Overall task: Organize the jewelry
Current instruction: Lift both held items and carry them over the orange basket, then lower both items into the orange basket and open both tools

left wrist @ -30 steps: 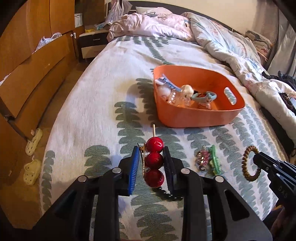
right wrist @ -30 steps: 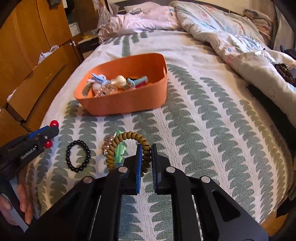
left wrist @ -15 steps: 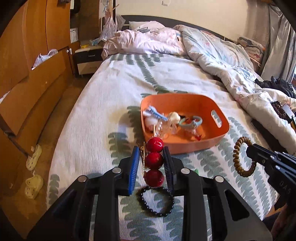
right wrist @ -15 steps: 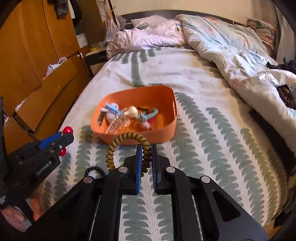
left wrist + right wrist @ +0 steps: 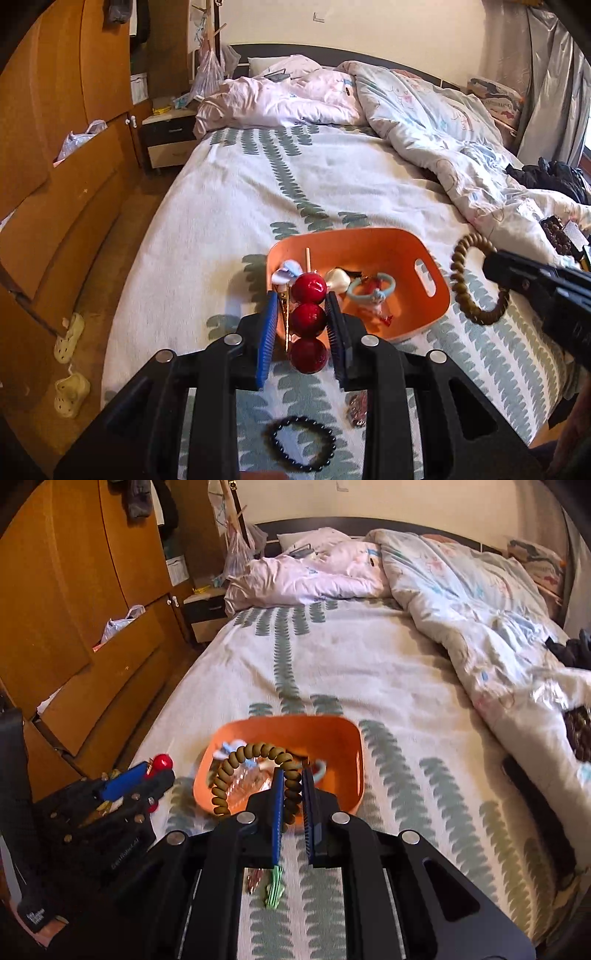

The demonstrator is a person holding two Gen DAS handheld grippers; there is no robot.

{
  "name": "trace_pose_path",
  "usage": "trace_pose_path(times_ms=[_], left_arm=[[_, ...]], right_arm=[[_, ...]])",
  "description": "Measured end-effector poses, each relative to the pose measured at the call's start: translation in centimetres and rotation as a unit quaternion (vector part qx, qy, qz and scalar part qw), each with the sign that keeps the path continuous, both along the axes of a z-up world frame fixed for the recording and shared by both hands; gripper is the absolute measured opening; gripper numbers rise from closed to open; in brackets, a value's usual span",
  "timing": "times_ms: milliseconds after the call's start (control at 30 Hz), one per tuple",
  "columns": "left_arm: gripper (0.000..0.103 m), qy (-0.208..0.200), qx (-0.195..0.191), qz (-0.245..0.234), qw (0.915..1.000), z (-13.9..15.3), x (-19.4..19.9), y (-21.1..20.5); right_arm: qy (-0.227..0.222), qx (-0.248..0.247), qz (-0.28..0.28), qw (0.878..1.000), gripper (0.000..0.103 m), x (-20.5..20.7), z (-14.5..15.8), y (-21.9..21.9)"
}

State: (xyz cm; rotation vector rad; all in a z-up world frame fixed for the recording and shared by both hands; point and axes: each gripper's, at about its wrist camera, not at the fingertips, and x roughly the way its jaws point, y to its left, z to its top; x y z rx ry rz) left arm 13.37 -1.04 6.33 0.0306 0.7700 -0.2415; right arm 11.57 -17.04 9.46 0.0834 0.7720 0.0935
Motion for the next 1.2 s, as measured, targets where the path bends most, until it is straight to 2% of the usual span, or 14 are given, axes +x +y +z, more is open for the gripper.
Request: trace_pose_path(times_ms=[233,567,733,1200], left_arm=[[0.028,-0.003,0.009,-0.007,0.9999,-0.2,1.9,-1.3],[0.028,0.020,0.006,-0.008,0.9998,-2.3,4.8,-1.9],[0.028,0.029,0.014,-0.015,0.9994,-3.8,5.6,-2.6],[0.028,0.035,0.017,-0.007,0.9992,-5.2,6.6,-2.4]], right_arm=[[0.014,-0.007,0.007,1.000,0.010,3.5,-0.8,-0.2],[0.045,-0.001,0.010,0.999,0.010,7.0,-4.5,-0.6],[0.053,0.000,0.002,0.999,0.010,8.1,-5.5,-0.9],[0.069,-0.005,-0.002,0.998,0.010,9.3,-8.0,-0.8]])
